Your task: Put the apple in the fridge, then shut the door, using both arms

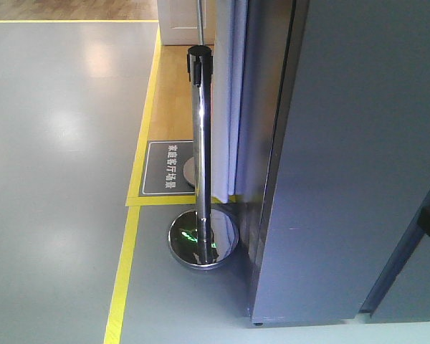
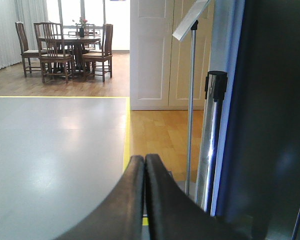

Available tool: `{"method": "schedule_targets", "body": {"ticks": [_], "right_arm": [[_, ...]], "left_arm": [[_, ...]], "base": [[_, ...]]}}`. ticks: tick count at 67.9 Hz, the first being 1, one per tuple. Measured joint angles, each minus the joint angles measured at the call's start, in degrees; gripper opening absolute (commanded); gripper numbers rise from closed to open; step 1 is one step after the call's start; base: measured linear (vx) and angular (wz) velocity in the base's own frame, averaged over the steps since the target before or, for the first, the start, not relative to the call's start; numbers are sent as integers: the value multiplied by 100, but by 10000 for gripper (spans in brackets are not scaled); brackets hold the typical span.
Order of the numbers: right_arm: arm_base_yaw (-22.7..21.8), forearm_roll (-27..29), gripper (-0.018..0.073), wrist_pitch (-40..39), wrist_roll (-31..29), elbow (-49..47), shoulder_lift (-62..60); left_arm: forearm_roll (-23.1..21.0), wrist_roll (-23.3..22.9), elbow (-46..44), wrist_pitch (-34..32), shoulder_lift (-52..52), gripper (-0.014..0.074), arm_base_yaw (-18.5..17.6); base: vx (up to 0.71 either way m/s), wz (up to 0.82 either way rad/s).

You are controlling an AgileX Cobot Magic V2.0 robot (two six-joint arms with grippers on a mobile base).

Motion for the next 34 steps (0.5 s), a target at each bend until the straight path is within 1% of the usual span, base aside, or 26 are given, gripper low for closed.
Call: {"method": "schedule_targets", "body": {"ticks": [19,22,27,31,34], "right_arm": [[0,0,-2,14,0,0,-102],[0,129,-2,24,-20,35,-256],[0,792,-2,156,-305,163,-579],[1,1768,-2,529,-845,308,-879],[1,2543,-2,880,-1487,442,-1144]], "left_arm": [[0,0,0,0,0,-6,0],[0,0,0,0,0,-6,0],[0,0,0,0,0,-6,0],[0,0,0,0,0,-6,0],[0,0,0,0,0,-6,0]], "base": [[0,0],[0,0],[0,0],[0,0],[0,0]]}}
